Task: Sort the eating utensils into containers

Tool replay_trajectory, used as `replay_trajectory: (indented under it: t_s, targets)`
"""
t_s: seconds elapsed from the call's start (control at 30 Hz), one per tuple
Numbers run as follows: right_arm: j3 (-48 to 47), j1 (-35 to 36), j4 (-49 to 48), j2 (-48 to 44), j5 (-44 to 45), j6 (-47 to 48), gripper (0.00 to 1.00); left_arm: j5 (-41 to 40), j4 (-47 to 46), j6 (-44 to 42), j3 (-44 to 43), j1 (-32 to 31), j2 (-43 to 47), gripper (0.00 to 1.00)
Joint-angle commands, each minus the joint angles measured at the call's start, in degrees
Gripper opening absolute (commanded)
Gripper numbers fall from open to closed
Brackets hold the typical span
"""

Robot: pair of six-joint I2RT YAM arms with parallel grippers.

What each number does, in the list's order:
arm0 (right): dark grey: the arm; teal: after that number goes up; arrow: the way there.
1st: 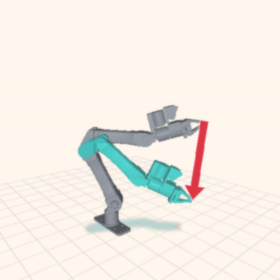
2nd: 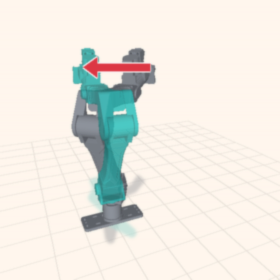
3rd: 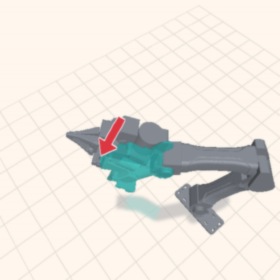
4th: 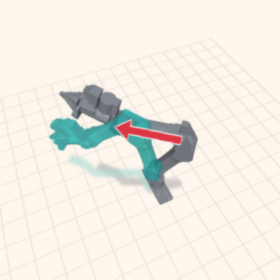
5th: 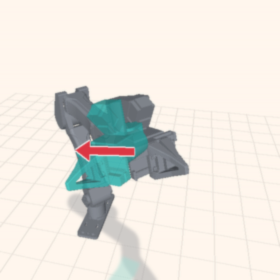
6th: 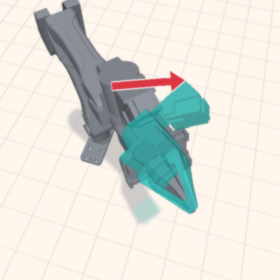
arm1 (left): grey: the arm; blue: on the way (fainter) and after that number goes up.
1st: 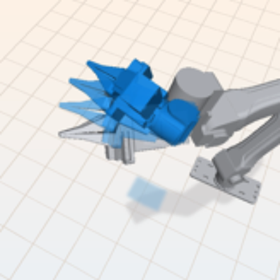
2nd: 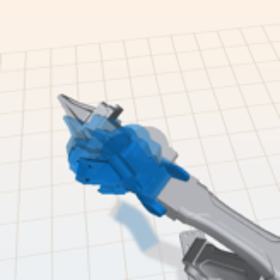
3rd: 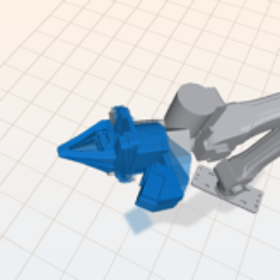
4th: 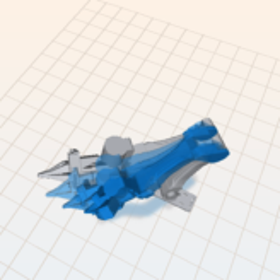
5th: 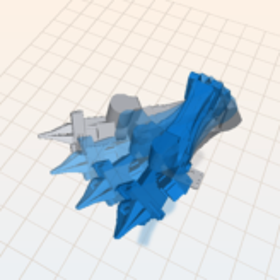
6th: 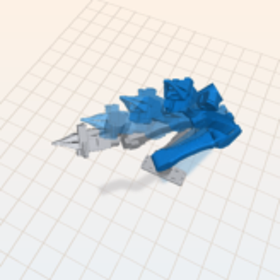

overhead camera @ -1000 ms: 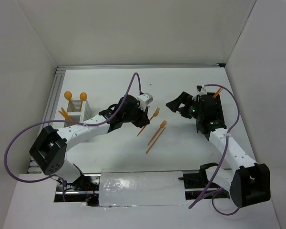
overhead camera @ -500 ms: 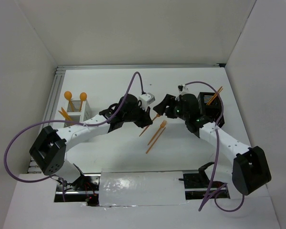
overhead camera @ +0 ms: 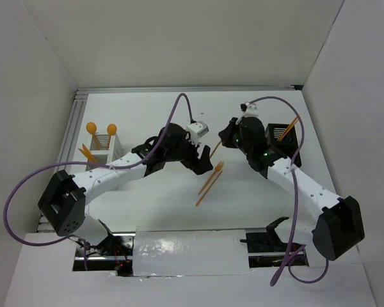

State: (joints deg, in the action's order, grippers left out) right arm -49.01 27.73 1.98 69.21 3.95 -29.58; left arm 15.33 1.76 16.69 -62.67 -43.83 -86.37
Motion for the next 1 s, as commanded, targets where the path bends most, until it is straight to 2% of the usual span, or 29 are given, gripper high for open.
replay_trajectory:
  t_s: [0.0, 0.1, 0.2, 0.3, 0.43, 0.6, 0.8, 0.97]
  targets:
    - [-6.70, -2.41, 5.92, -2.67, 15.96, 11.37, 0.00, 0.23, 1.31, -0.78, -0.08, -0.20, 3.57, 1.00]
    - [-10.57, -5.48, 8.99, -4.77, 27.12, 18.49, 0.00, -1.26, 1.23, -0.78, 2.64, 0.06, 6.47, 1.00]
    - [-13.73, -10.13, 12.15, -6.97, 34.43, 22.36, 0.00, -0.48, 0.44, 0.27, 5.36, 1.29, 8.14, 1.00]
    - [-14.88, -13.39, 14.01, -8.39, 41.39, 23.43, 0.00, -0.57, 0.96, 1.07, 6.34, 2.17, 7.62, 1.00]
    - [-11.64, -17.78, 14.02, -9.71, 47.63, 22.82, 0.00, -0.92, 1.67, 3.08, 7.56, 2.26, 5.60, 1.00]
    - [-8.29, -23.41, 12.61, -11.55, 46.94, 21.85, 0.00, -0.83, 0.70, 4.14, 9.50, 2.26, 5.77, 1.00]
    - [-5.65, -25.88, 10.60, -9.19, 47.91, 21.06, 0.00, -1.10, -0.09, 4.40, 9.94, 2.35, 5.34, 1.00]
    - [-3.37, -25.97, 9.54, -7.60, 47.38, 18.16, 0.10, -0.57, -0.44, 4.41, 10.12, 2.26, 4.63, 1.00]
